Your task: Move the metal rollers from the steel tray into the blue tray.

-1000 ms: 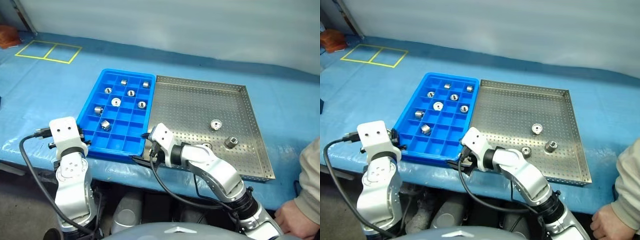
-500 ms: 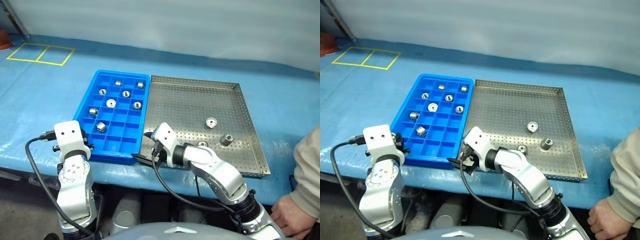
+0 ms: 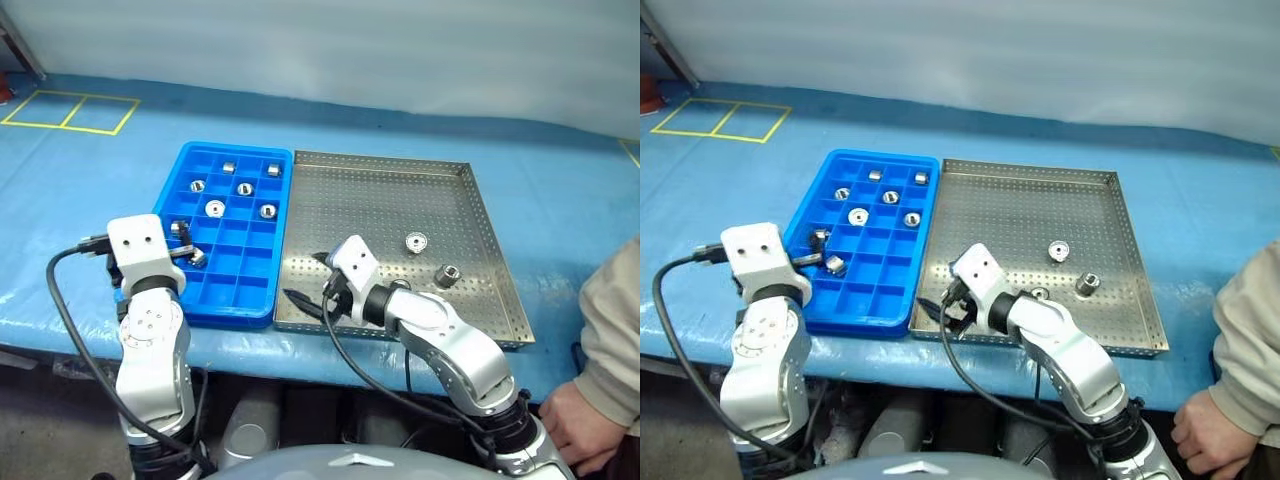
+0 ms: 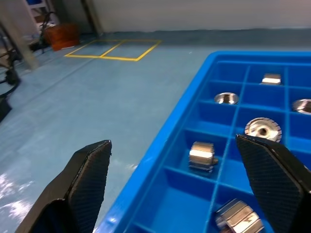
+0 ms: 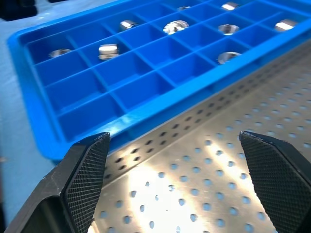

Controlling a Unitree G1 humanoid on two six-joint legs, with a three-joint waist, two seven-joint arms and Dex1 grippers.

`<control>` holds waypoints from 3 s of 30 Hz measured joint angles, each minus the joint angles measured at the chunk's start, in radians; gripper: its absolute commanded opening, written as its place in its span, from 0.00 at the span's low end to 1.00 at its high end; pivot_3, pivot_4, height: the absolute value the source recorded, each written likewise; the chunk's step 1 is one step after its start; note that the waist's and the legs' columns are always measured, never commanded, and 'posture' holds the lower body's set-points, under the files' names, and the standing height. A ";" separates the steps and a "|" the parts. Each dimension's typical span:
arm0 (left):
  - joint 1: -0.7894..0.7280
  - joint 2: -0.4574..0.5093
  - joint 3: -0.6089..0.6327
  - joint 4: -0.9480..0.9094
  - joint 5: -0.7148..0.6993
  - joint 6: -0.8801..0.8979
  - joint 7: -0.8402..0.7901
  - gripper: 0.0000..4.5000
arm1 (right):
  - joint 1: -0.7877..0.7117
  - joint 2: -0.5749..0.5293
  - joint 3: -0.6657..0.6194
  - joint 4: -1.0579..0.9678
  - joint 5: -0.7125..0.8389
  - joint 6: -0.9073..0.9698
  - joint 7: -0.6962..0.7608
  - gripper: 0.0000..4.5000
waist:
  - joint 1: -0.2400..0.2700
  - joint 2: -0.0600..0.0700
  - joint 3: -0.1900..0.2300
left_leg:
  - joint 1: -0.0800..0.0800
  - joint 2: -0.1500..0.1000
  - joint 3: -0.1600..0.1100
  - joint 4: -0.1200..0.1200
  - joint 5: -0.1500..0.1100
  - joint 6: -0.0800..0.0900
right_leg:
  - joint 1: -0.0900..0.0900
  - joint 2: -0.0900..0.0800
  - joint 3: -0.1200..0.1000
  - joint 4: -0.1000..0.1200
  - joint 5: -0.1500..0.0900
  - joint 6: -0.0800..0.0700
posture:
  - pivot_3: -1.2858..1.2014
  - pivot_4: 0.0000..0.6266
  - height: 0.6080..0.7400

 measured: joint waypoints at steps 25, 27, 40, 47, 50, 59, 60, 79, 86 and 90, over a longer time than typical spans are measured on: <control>0.058 0.127 -0.467 0.137 -0.274 -0.177 -0.403 0.99 | -0.299 0.283 -0.420 0.658 -0.159 -0.118 -0.490 1.00 | -0.112 0.008 0.000 | 0.003 0.000 0.007 -0.001 0.000 0.001 | -0.001 0.005 0.010 0.001 0.002 0.003 | 0.55 0.24 1.00; 0.065 0.151 -0.484 0.136 -0.271 -0.183 -0.409 0.99 | -0.299 0.283 -0.420 0.696 -0.161 -0.122 -0.491 1.00 | -0.112 0.009 0.001 | 0.003 0.000 0.007 -0.002 0.000 0.001 | -0.001 0.005 0.011 0.001 0.002 0.003 | 0.56 0.24 1.00; 0.076 0.183 -0.484 0.134 -0.264 -0.206 -0.384 1.00 | -0.238 0.322 -0.396 0.590 -0.168 -0.021 -0.505 0.43 | -0.110 0.012 0.001 | 0.003 0.001 0.007 -0.002 0.000 0.001 | -0.001 0.005 0.011 0.001 0.002 0.003 | 0.56 0.24 1.00; 0.067 0.184 -0.471 0.134 -0.264 -0.206 -0.370 1.00 | -0.218 0.338 -0.342 0.448 -0.176 0.059 -0.498 0.42 | -0.109 0.012 0.001 | 0.003 0.001 0.007 -0.002 0.000 0.001 | -0.001 0.005 0.011 0.001 0.002 0.003 | 0.56 0.24 1.00; 0.062 0.173 -0.456 0.134 -0.262 -0.211 -0.350 1.00 | -0.242 0.331 -0.321 0.441 -0.179 0.060 -0.476 0.42 | -0.109 0.013 0.002 | 0.003 0.001 0.007 -0.002 0.000 0.001 | -0.002 0.005 0.011 0.001 0.002 0.003 | 0.57 0.24 1.00; 0.088 0.096 -0.332 0.131 -0.172 -0.296 -0.152 1.00 | -0.396 0.273 -0.145 0.459 -0.170 0.036 -0.267 0.42 | -0.090 0.013 0.002 | 0.004 0.001 0.006 -0.006 0.000 0.001 | -0.001 0.006 0.010 0.001 0.003 0.005 | 0.64 0.24 1.00; 0.099 0.091 -0.319 0.126 -0.169 -0.296 -0.138 1.00 | -0.408 0.276 -0.132 0.478 -0.172 0.028 -0.258 0.42 | -0.084 0.013 0.002 | 0.004 0.001 0.006 -0.006 0.000 0.001 | -0.002 0.006 0.010 0.001 0.003 0.005 | 0.64 0.24 1.00; 0.339 0.043 -0.160 -0.048 -0.067 -0.338 0.026 1.00 | -0.582 0.382 -0.025 0.869 -0.195 -0.181 -0.106 0.42 | 0.103 0.013 0.002 | 0.004 0.000 0.003 -0.016 0.002 -0.002 | -0.004 0.005 0.004 -0.002 0.000 0.003 | 0.73 0.24 1.00; 0.344 0.040 -0.160 -0.048 -0.072 -0.338 0.023 1.00 | -0.585 0.387 -0.041 0.920 -0.195 -0.206 -0.096 0.42 | 0.178 0.013 0.002 | 0.002 0.001 0.003 -0.016 0.001 -0.003 | -0.006 0.005 0.001 -0.002 0.000 0.002 | 0.73 0.24 1.00; 0.345 0.041 -0.161 -0.048 -0.076 -0.339 0.014 1.00 | -0.583 0.387 -0.049 0.933 -0.195 -0.205 -0.089 0.57 | 0.208 0.013 0.002 | 0.000 0.001 0.003 -0.016 0.001 -0.004 | -0.007 0.005 0.000 -0.002 -0.001 0.001 | 0.73 0.24 1.00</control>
